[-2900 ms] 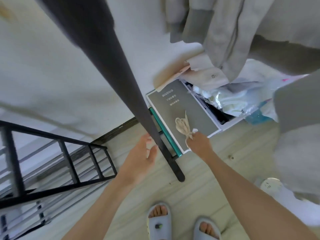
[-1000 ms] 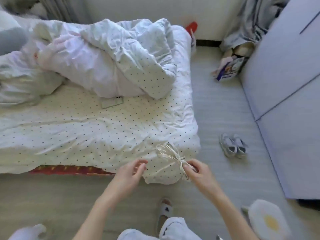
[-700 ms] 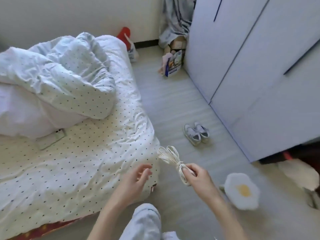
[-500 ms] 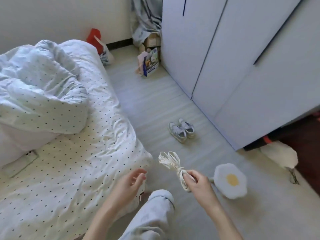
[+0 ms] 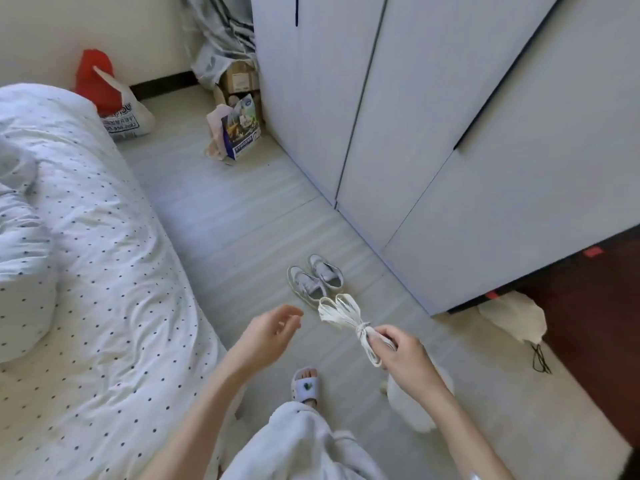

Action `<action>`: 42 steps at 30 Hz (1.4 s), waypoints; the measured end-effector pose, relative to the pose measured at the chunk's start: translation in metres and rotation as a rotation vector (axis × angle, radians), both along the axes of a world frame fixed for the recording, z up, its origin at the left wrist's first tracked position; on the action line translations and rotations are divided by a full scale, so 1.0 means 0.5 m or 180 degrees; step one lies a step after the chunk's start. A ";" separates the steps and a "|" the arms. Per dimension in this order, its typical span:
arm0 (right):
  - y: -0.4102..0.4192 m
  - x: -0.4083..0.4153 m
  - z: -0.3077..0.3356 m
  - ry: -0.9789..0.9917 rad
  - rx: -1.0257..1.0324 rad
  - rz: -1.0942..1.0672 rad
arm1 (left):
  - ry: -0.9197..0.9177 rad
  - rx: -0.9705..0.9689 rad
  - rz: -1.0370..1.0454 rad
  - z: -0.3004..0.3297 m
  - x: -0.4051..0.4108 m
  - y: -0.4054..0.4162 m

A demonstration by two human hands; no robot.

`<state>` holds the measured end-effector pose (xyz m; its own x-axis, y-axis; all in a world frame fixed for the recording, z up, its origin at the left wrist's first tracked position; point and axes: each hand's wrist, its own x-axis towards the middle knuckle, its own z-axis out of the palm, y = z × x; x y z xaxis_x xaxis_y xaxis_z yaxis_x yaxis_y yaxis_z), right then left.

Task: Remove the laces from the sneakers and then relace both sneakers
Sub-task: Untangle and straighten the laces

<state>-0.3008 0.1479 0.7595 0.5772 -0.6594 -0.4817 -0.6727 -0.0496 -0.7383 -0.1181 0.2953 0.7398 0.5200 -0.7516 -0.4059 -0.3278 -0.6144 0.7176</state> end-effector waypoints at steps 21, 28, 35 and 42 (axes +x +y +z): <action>-0.559 0.208 -0.071 0.0111 0.0708 0.0817 | 0.0694 0.0100 0.2043 -0.043 0.054 -0.396; -0.728 0.333 -0.083 0.0059 0.0612 0.1515 | 0.0647 -0.0068 0.2357 -0.038 0.074 -0.642; -0.778 0.395 -0.293 0.0341 0.0888 0.1721 | 0.1170 0.0154 0.2753 -0.238 0.034 -0.645; -0.768 0.511 -0.757 0.0218 0.0613 0.2074 | 0.1050 0.0098 0.2741 -0.706 0.111 -0.642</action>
<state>-0.0455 -0.2363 0.3812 0.7914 -0.0865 -0.6052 -0.5956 -0.3323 -0.7314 -0.0627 -0.0258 0.3869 0.7492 -0.1452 -0.6463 0.4696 -0.5717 0.6728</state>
